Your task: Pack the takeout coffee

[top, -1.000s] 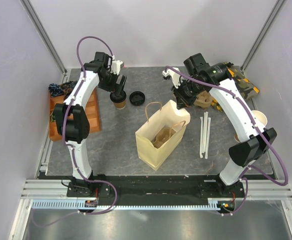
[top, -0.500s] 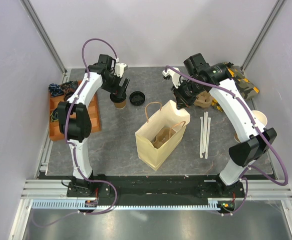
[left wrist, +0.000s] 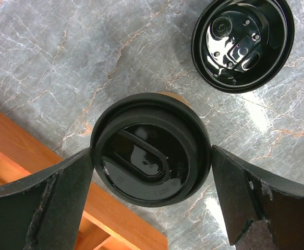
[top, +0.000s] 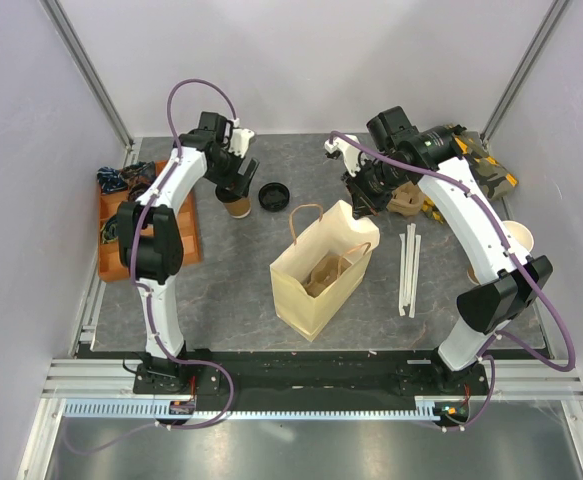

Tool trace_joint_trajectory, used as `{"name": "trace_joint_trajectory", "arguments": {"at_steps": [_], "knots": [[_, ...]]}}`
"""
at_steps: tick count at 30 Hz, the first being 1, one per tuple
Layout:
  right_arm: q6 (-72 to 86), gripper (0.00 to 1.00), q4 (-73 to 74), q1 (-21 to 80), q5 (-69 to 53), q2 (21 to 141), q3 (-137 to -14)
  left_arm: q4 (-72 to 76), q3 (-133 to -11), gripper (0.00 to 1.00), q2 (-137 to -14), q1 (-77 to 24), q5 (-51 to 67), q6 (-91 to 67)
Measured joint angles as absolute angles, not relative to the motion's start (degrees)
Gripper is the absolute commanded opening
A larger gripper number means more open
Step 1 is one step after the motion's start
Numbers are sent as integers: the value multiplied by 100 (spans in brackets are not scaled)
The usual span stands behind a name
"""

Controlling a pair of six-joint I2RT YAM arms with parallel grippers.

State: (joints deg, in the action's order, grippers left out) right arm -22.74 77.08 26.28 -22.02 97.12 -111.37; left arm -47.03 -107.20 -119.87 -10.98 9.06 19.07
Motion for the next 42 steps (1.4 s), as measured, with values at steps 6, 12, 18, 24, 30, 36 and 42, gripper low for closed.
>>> {"name": "trace_joint_trajectory", "arguments": {"at_steps": [6, 12, 18, 24, 30, 36, 42], "knots": [[-2274, 0, 7708, 2628, -2204, 9712, -11137, -4654, -10652, 98, -11987, -1175, 902, 1940], [-2276, 0, 7710, 2628, -2204, 9714, -11137, -4661, -10523, 97, -11907, -1313, 884, 1966], [-2274, 0, 7710, 2628, -2202, 9712, -11137, -4663, -10457, 96, -11651, -1452, 742, 2043], [-2276, 0, 7710, 2628, -2202, 9714, -11137, -4613, -10300, 98, -11327, -1601, 602, 2145], [-2274, 0, 7710, 2628, -2204, 9714, -11137, -4615, -10256, 94, -11253, -1643, 602, 2180], [-2276, 0, 7708, 2628, -2204, 9714, -11137, -4637, -10114, 90, -11244, -1653, 637, 2204], [-2276, 0, 7710, 2628, -2204, 9714, -11137, -4681, -10012, 86, -11244, -1675, 648, 2226]]}}
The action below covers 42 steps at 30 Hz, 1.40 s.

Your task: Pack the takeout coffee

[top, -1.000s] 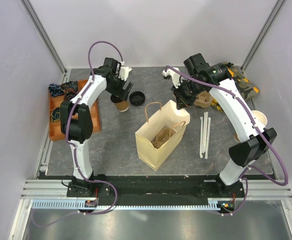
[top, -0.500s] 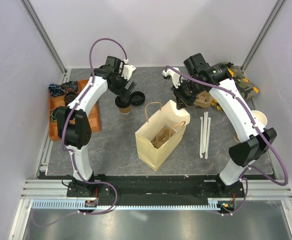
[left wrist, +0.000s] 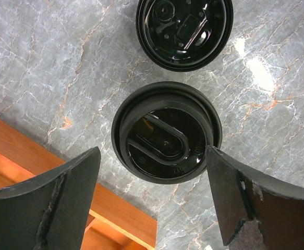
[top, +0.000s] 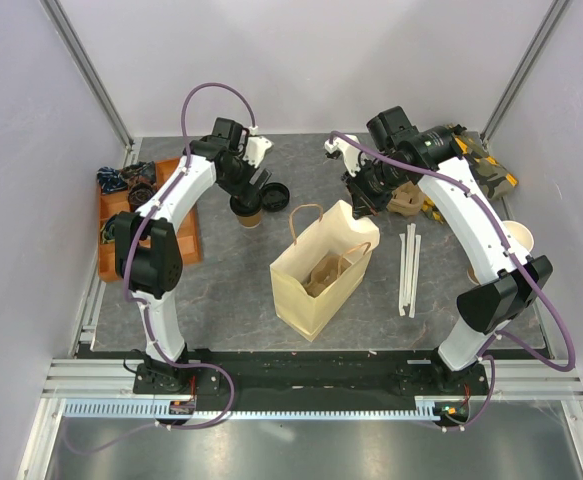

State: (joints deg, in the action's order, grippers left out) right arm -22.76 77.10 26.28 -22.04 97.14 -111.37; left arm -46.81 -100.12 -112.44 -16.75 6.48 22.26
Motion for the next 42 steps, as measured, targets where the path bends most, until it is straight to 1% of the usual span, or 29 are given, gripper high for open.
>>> {"name": "trace_joint_trajectory", "arguments": {"at_steps": [5, 8, 10, 15, 31, 37, 42], "knots": [[-2274, 0, 7710, 2628, -2204, 9717, -11137, -4678, -10012, 81, -11244, -1686, 663, 2255], [-2274, 0, 7710, 2628, -2204, 9725, -11137, -4681, -10012, 80, -11244, -1695, 670, 2272], [-2274, 0, 7710, 2628, -2202, 9736, -11137, -4678, -10012, 80, -11244, -1710, 676, 2294], [-2274, 0, 7710, 2628, -2204, 9747, -11139, -4681, -10009, 84, -11244, -1761, 757, 2333], [-2274, 0, 7712, 2628, -2206, 9762, -11146, -4705, -9935, 81, -11246, -1780, 766, 2355], [-2276, 0, 7712, 2628, -2206, 9771, -11148, -4700, -9926, 86, -11292, -1780, 764, 2355], [-2276, 0, 7714, 2628, -2211, 9800, -11148, -4700, -9904, 85, -11323, -1780, 762, 2355]]}}
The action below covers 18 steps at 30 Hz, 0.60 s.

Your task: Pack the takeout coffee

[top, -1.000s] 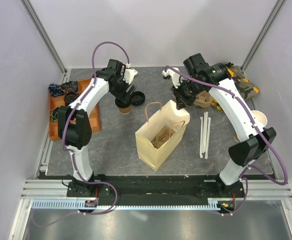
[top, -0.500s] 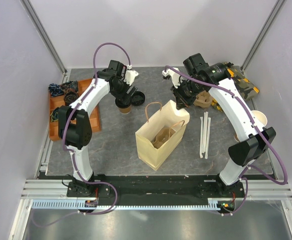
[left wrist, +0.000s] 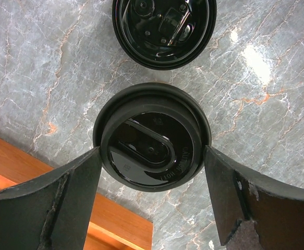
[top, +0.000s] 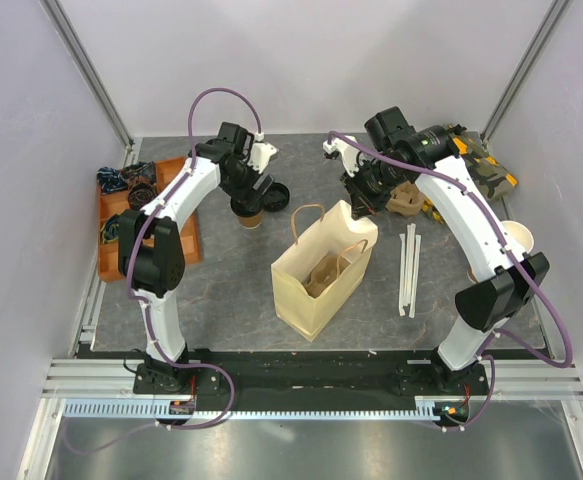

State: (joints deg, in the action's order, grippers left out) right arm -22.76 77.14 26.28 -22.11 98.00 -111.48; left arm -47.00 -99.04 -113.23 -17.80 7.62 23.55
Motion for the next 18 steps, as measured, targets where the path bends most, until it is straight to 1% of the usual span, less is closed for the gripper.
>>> {"name": "trace_joint_trajectory", "arguments": {"at_steps": [8, 11, 18], "knots": [[-2276, 0, 7717, 2628, -2213, 9826, -11150, -4628, -9902, 82, -11371, -1782, 768, 2355], [-2276, 0, 7719, 2628, -2217, 9835, -11157, -4613, -9896, 77, -11371, -1780, 768, 2355], [-2283, 0, 7725, 2628, -2217, 9835, -11222, -4582, -9854, 57, -11351, -1780, 801, 2366]]}}
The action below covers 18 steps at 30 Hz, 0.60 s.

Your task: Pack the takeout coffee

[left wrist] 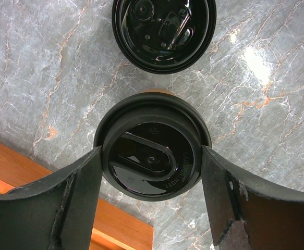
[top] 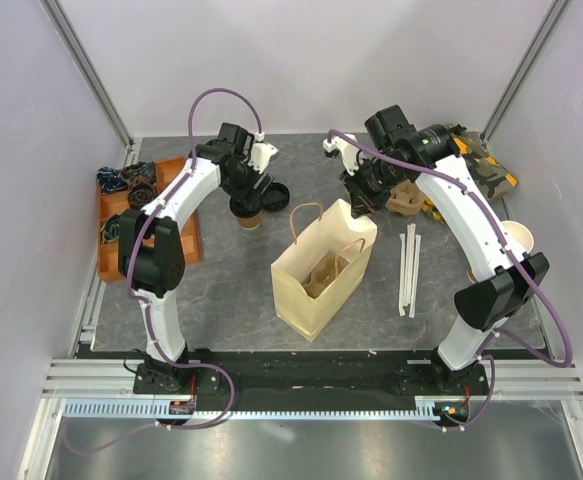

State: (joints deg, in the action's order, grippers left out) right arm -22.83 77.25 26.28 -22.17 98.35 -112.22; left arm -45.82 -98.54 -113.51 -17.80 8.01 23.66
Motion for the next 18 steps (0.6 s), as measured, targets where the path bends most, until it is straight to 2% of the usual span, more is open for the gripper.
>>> {"name": "trace_joint_trajectory", "arguments": {"at_steps": [18], "knots": [[-2714, 0, 7732, 2689, -2279, 9564, -11262, -4637, -9107, 32, -10357, -1780, 1085, 2401]]}}
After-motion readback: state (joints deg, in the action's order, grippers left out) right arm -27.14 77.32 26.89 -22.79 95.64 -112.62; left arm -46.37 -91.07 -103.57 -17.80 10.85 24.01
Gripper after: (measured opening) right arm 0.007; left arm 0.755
